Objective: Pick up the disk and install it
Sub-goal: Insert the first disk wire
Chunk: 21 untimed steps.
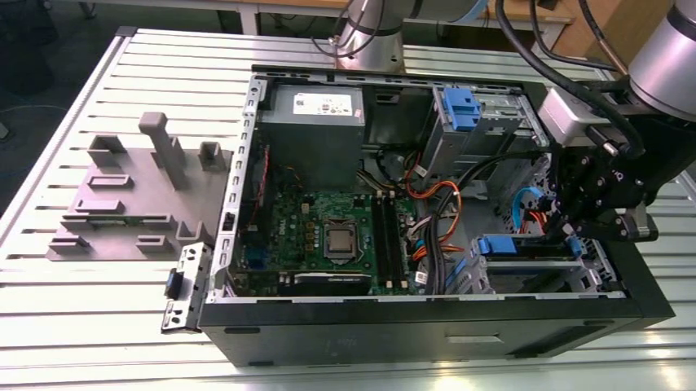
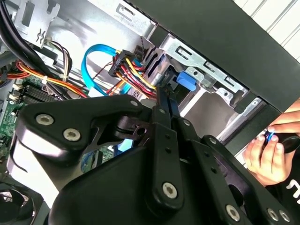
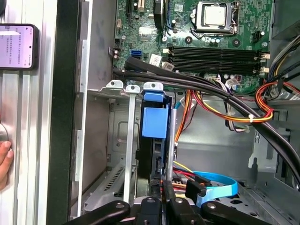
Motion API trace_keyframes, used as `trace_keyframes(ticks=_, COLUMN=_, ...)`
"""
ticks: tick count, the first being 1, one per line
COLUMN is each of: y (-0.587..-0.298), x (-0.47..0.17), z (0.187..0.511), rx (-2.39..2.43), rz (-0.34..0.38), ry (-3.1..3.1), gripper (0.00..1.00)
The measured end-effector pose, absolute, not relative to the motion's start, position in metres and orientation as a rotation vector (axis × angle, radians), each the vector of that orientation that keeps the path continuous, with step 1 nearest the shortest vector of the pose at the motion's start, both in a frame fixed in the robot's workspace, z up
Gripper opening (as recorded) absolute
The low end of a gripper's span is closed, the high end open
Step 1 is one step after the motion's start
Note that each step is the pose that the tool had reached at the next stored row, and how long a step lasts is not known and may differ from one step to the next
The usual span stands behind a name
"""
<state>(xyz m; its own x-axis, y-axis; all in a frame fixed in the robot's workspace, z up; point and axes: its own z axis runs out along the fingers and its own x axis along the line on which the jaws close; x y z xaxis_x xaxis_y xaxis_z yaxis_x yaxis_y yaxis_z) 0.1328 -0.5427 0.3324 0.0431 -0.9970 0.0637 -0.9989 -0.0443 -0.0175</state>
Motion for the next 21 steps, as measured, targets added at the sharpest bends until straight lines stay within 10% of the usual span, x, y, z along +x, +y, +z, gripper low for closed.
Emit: trace_keyframes(ticks=21, y=-0.5467, x=0.1331, z=0.3388, rx=2.253, rz=0.076, ry=-2.157, gripper=0.16)
